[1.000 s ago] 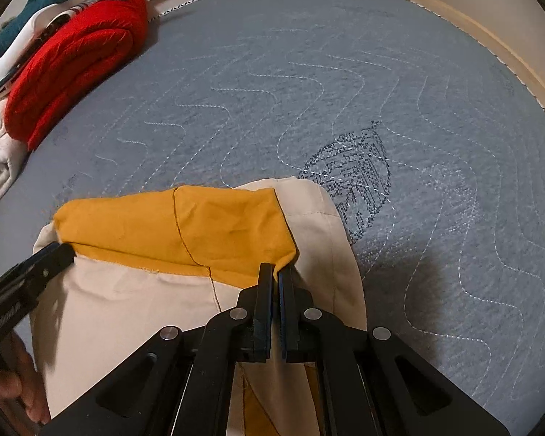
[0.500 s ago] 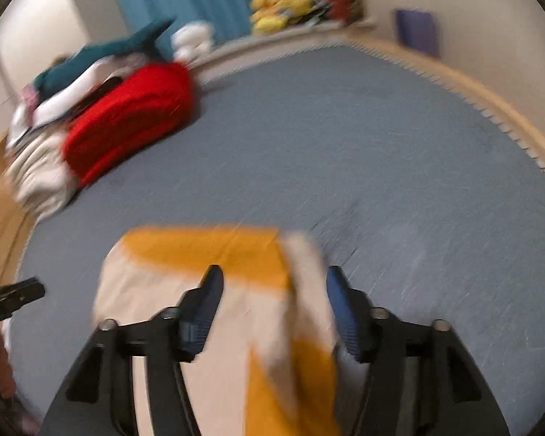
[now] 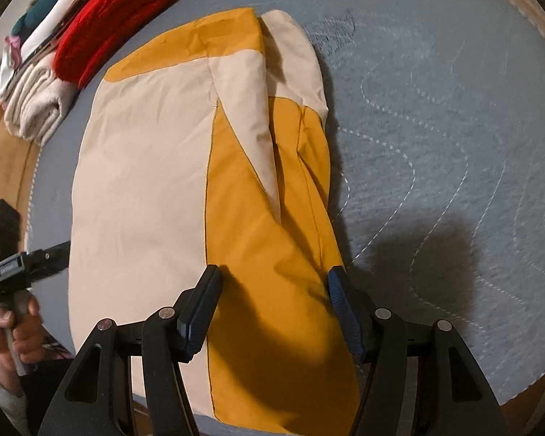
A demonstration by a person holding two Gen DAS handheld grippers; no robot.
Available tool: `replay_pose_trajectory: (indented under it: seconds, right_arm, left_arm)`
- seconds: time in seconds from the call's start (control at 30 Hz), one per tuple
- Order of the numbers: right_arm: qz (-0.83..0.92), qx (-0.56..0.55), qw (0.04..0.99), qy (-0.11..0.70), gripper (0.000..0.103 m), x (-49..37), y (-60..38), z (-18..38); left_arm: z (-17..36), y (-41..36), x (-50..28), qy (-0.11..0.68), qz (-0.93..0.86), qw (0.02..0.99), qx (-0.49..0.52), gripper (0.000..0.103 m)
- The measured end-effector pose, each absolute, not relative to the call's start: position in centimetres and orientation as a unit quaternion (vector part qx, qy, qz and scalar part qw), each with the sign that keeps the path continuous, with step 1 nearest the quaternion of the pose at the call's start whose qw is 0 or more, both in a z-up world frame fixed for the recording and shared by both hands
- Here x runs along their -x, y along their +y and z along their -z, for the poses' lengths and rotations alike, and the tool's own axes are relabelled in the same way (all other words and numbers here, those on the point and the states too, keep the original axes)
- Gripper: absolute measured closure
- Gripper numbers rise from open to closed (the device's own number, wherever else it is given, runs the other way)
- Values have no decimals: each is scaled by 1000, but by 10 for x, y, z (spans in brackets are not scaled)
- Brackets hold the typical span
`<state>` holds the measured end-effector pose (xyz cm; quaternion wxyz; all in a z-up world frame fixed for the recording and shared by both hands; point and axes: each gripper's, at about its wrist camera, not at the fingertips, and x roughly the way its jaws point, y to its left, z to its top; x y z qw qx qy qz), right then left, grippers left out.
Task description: Fold large clothes
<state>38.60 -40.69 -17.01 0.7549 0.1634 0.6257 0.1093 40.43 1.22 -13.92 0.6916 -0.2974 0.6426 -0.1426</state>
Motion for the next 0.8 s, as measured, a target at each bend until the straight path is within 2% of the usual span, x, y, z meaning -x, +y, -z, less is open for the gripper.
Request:
replay_pose_trajectory:
  seconds: [0.33, 0.4, 0.43, 0.47, 0.5, 0.6, 0.8]
  right_arm:
    - [-116, -209, 739, 630, 44, -402, -406, 195]
    - [-123, -211, 742, 625, 55, -401, -407, 195]
    - [-129, -217, 742, 621, 67, -401, -407, 194]
    - [-133, -220, 744, 617, 75, -399, -408, 192]
    - [-136, -217, 748, 612, 79, -397, -407, 188]
    - [-145, -200, 759, 602, 86, -398, -392, 176]
    - [-169, -199, 781, 567, 91, -400, -357, 153]
  left_arm:
    - [168, -4, -431, 626, 156, 681, 346, 29]
    - [161, -13, -437, 623, 160, 697, 318, 38]
    - [157, -13, -438, 621, 162, 702, 308, 43]
    - [153, -14, -439, 619, 164, 706, 301, 55]
    - [147, -14, -440, 616, 166, 712, 295, 63]
    - [122, -13, -443, 595, 171, 739, 266, 77]
    - [88, 22, -437, 557, 149, 780, 242, 79]
